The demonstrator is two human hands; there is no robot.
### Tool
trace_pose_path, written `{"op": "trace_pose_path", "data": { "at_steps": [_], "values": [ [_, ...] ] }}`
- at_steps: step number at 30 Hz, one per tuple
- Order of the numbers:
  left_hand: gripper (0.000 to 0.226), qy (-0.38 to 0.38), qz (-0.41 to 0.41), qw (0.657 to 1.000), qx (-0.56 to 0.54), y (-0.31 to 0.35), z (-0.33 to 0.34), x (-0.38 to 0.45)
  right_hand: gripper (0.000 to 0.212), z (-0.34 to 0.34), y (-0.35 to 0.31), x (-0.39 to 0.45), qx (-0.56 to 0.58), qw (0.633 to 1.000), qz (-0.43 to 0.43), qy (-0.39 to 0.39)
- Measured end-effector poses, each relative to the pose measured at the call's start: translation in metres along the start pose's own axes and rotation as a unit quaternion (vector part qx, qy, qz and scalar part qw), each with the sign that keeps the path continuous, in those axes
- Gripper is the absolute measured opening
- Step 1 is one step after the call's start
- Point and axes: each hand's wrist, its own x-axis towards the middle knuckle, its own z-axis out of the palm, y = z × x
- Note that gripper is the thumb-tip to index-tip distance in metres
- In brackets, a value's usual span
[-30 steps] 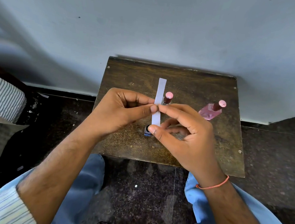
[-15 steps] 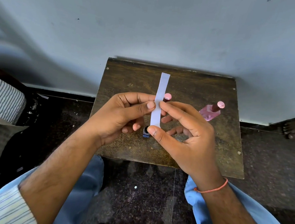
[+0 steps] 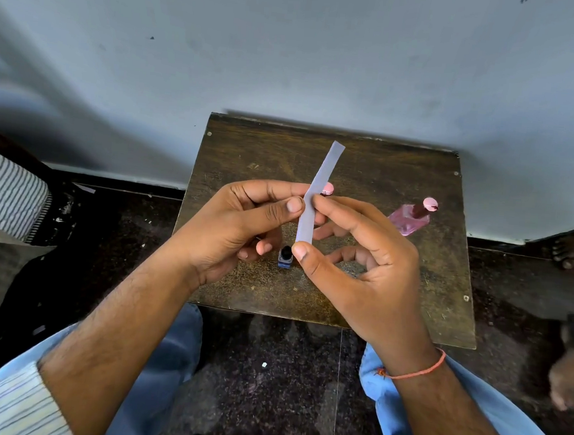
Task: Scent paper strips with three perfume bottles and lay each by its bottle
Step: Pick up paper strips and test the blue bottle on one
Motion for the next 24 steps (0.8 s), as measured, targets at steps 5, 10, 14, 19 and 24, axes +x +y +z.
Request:
{"op": "trace_pose_path", "data": {
  "at_steps": [5, 10, 14, 19, 24],
  "values": [
    [0.027, -0.004, 0.003, 1.000, 0.002, -0.0011, -0.0039, 0.0007, 0.054, -0.0005, -0.0002, -0.0003, -0.006, 1.000, -0.003, -0.004],
    [0.030, -0.004, -0.001, 1.000, 0.000, -0.0028, -0.0063, 0.0015, 0.051, -0.0035, 0.0029, 0.0004, -0.004, 1.000, -0.010, -0.011],
    [0.025, 0.000, -0.004, 1.000, -0.005, -0.0027, -0.0068, 0.0019, 0.043, -0.0053, 0.0037, 0.0002, 0.002, 1.000, 0.000, -0.004],
    [0.023, -0.020, 0.005, 1.000, 0.005, -0.0014, -0.0060, 0.0007, 0.029, -0.0078, 0.0059, 0.0014, 0.020, 1.000, -0.003, -0.005],
    [0.028, -0.019, 0.004, 1.000, 0.010, -0.0023, -0.0074, 0.0012, 0.025, -0.0085, 0.0065, 0.0024, 0.004, 1.000, -0.016, 0.006]
  ]
}}
